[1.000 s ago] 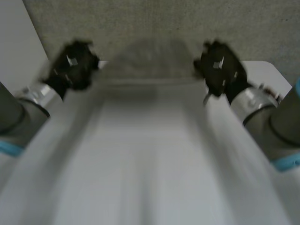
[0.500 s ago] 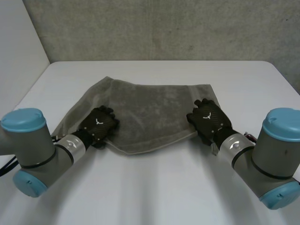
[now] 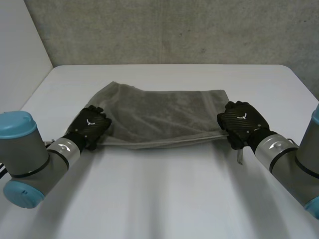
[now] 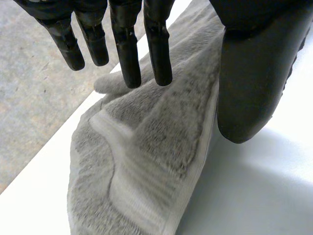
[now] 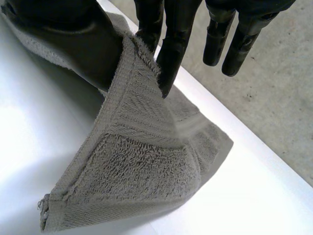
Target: Fold the towel.
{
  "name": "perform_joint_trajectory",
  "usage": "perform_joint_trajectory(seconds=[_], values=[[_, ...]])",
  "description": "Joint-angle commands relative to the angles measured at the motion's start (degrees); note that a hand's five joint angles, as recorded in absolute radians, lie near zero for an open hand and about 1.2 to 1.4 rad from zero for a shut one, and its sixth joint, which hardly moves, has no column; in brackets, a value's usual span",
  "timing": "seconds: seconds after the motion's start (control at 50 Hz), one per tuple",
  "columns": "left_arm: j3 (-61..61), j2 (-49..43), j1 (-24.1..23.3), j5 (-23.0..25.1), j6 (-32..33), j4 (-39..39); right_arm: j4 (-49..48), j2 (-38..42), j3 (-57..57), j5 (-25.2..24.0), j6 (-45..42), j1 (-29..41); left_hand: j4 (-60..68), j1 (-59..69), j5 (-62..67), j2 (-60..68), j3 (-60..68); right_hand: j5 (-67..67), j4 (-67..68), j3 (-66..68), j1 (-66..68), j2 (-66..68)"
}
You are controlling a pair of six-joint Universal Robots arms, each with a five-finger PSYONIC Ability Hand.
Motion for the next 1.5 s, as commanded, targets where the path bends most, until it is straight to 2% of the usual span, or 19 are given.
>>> perform_joint_trajectory(seconds=[0.02,0.18,0.26,0.42,0.44,0.46,0.48,0.56,0.76,0.94,1.1,1.2,1.28,1.38,1.5], values=[[-0.16,-0.02,-0.06,-0.60,-1.67,0.00,0.08,-0.64,0.58,0.12,-0.04,-1.14,-3.36,0.18,0.78,-0.34,-2.91,3.59,-4.37,-2.42,5.50,3.91],[-0.16,-0.11,0.12,-2.27,-2.11,0.00,0.08,-0.73,1.20,0.03,-0.04,-1.23,-3.36,11.28,11.88,10.76,-2.91,3.59,-4.37,-2.42,5.50,3.91],[0.28,-0.46,0.30,-2.36,-2.20,0.00,0.17,-0.82,1.20,0.12,-0.04,-1.41,-3.36,28.71,29.31,28.19,-2.91,3.59,-4.37,-2.42,5.50,3.91],[-0.07,0.32,1.26,-2.45,-2.20,-0.09,1.74,-1.43,1.11,0.30,-0.04,-3.43,-3.36,30.11,30.71,29.59,-2.91,3.59,-4.37,-2.42,5.50,3.91],[-0.24,1.02,1.52,-2.45,-2.20,-0.44,1.75,-1.43,1.11,0.30,-0.04,-3.43,-3.36,36.28,36.88,35.76,-2.91,3.59,-4.37,-2.42,5.50,3.91],[-0.24,1.03,1.53,-2.45,-2.20,-0.44,2.71,-1.52,1.11,0.12,-0.04,-4.04,-3.36,36.35,36.94,35.82,-2.91,3.59,-4.37,-2.42,5.50,3.91],[-0.33,2.16,1.61,-2.27,-2.29,-0.62,2.72,-1.52,1.11,0.12,-0.04,-4.05,-3.36,47.48,48.08,46.96,-2.91,3.59,-4.37,-2.42,5.50,3.91],[-0.60,4.99,1.61,-2.01,-2.29,-0.97,5.08,-3.53,0.85,-0.23,-0.13,-5.62,-3.36,47.59,48.19,47.07,-2.91,3.59,-4.37,-2.42,5.50,3.91],[-4.81,21.31,2.67,-1.74,-3.78,-2.11,10.98,-11.45,-0.30,-1.72,-0.30,-8.62,-3.36,47.59,48.19,47.07,-2.91,3.59,-4.37,-2.42,5.50,3.91],[-6.84,25.46,3.72,-1.31,-6.24,-8.70,16.33,-13.21,0.14,-5.41,-1.88,-11.16,-3.36,47.59,48.19,47.07,-2.91,3.59,-4.37,-2.42,5.50,3.91],[-8.42,32.23,7.06,3.53,-6.33,-18.37,25.64,-20.40,-1.96,-8.66,-8.03,-15.11,-3.36,47.59,48.19,47.07,-2.91,3.59,-4.37,-2.42,5.50,3.91],[-8.24,38.72,11.53,8.27,-6.51,-23.38,29.16,-23.14,-4.33,-11.73,-9.00,-17.14,-3.36,47.59,48.19,47.07,-2.91,3.59,-4.37,-2.42,5.50,3.91],[-7.89,39.53,13.21,9.50,-6.51,-23.56,30.05,-23.14,-6.18,-14.02,-9.97,-19.07,-3.36,47.59,48.19,47.07,-2.91,3.59,-4.37,-2.42,5.50,3.91],[-7.28,38.21,14.10,9.77,-6.42,-23.12,29.44,-21.83,-6.71,-14.64,-12.77,-19.26,-3.36,47.59,48.19,47.07,-2.91,3.59,-4.37,-2.42,5.50,3.91],[-3.86,27.96,12.60,9.77,-5.98,-22.94,29.35,-14.44,-8.38,-13.68,-17.18,-18.29,-3.36,47.59,48.19,47.07,-2.91,3.59,-4.37,-2.42,5.50,3.91]])
